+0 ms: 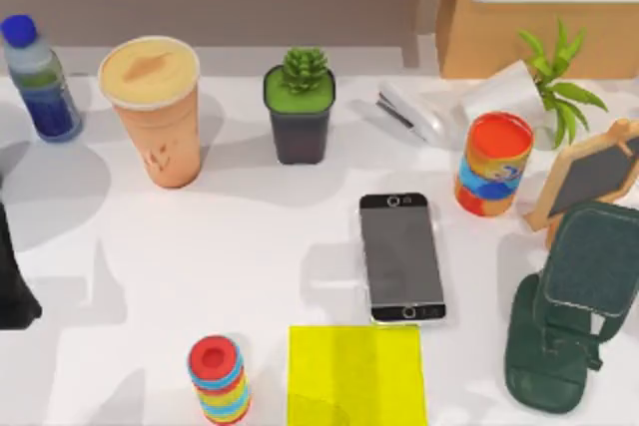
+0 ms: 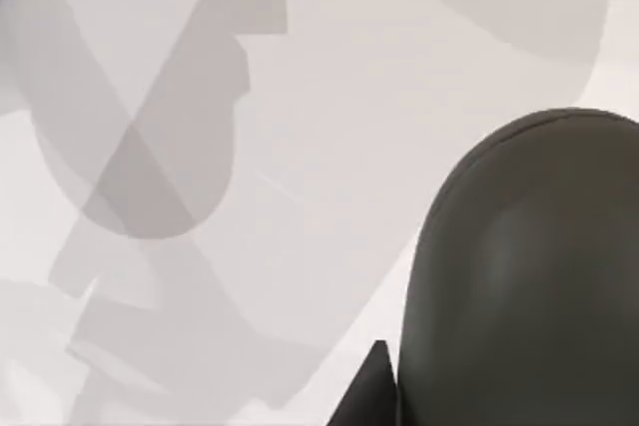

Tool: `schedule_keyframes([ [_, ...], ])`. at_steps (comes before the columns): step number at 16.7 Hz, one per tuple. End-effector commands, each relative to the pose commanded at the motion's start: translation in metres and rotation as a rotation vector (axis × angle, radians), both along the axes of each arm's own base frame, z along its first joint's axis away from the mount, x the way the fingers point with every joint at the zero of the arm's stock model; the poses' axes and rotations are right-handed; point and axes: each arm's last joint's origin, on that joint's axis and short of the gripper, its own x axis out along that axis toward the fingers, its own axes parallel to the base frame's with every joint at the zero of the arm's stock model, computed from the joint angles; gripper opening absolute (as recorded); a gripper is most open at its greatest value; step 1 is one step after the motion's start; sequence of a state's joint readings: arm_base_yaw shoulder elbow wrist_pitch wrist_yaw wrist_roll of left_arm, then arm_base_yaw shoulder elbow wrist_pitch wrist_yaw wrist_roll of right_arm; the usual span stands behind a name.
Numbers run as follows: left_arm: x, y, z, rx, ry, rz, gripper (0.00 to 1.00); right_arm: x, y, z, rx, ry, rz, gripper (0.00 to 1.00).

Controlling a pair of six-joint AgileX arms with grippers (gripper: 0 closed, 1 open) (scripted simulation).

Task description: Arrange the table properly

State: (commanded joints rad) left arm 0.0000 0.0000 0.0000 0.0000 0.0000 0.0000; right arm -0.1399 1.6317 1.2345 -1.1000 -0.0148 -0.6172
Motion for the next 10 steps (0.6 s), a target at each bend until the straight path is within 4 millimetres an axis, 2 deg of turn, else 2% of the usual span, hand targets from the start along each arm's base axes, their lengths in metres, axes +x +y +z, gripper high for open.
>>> schedule_keyframes([
  [3, 0.000, 0.000, 0.000, 0.000, 0.000, 0.000, 1.00, 0.008, 0.032, 0.037, -0.015, -0.196, 0.234, 0.00],
  [6, 0.000, 0.000, 0.000, 0.000, 0.000, 0.000, 1.00, 0.008, 0.082, 0.074, -0.038, -0.391, 0.605, 0.00],
  [8, 0.000, 0.000, 0.000, 0.000, 0.000, 0.000, 1.00, 0.005, 0.122, 0.086, -0.053, -0.477, 0.900, 0.00],
  [10, 0.000, 0.000, 0.000, 0.000, 0.000, 0.000, 1.00, -0.002, 0.166, 0.086, -0.061, -0.516, 1.210, 0.00],
])
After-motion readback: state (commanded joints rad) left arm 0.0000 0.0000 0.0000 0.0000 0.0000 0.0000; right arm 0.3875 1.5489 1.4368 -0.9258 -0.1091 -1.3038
